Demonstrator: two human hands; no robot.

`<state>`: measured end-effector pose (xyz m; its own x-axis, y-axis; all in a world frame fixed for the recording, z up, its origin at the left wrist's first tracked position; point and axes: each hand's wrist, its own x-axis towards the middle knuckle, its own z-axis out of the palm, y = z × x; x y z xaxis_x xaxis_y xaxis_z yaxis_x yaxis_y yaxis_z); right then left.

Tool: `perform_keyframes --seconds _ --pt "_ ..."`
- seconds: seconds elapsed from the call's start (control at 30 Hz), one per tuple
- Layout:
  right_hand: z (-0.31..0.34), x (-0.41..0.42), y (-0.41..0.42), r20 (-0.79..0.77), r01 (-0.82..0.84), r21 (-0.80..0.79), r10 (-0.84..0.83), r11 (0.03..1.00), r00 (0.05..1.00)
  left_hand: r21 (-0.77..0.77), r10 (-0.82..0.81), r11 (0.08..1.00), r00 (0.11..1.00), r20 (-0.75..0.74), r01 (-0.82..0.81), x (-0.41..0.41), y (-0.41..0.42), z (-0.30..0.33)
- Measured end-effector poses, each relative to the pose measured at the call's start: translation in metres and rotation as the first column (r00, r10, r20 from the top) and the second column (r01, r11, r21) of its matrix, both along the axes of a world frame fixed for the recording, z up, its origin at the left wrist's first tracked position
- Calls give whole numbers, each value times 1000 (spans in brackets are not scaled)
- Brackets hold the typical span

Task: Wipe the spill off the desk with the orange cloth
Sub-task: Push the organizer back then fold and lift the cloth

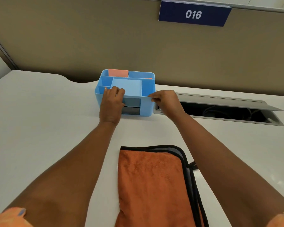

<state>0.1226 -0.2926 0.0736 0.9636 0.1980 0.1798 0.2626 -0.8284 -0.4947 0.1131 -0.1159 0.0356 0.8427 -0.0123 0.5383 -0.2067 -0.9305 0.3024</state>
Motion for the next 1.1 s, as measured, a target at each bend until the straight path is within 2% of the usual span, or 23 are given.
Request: perform_keyframes --seconds 0.33,0.53,0.6,0.7,0.77,0.83,0.93,1.03,1.1 --pt "-3 6 -3 8 21 -10 -21 1000 1000 -106 12 994 998 -66 -19 2 -9 4" --pt "-6 -4 -5 -70 -38 -78 33 996 997 -142 -14 990 991 -131 -5 0 -8 11" --pt "-4 -16 -9 -55 -54 -21 53 998 997 -121 -51 992 988 -143 33 -3 -5 12" --pt "-7 -41 -14 -15 109 167 -108 980 994 -25 -77 997 991 -109 75 -17 2 1" --pt "-16 -61 -20 -90 214 187 -201 959 976 -50 -55 997 997 -54 52 -36 5 -11" --pt "-25 -88 -30 -207 316 150 -282 937 937 -117 -14 993 998 -61 6 -59 6 -20" --pt "-36 -128 -40 -362 411 34 -372 911 854 -174 26 983 988 -149 -52 -88 8 -29" --pt "-43 -162 -29 -457 315 -135 -341 939 821 -245 36 966 980 -194 -84 -110 11 -28" --pt "-44 -177 -21 -439 269 -228 -346 936 829 -274 53 955 977 -206 -109 -125 12 -21"
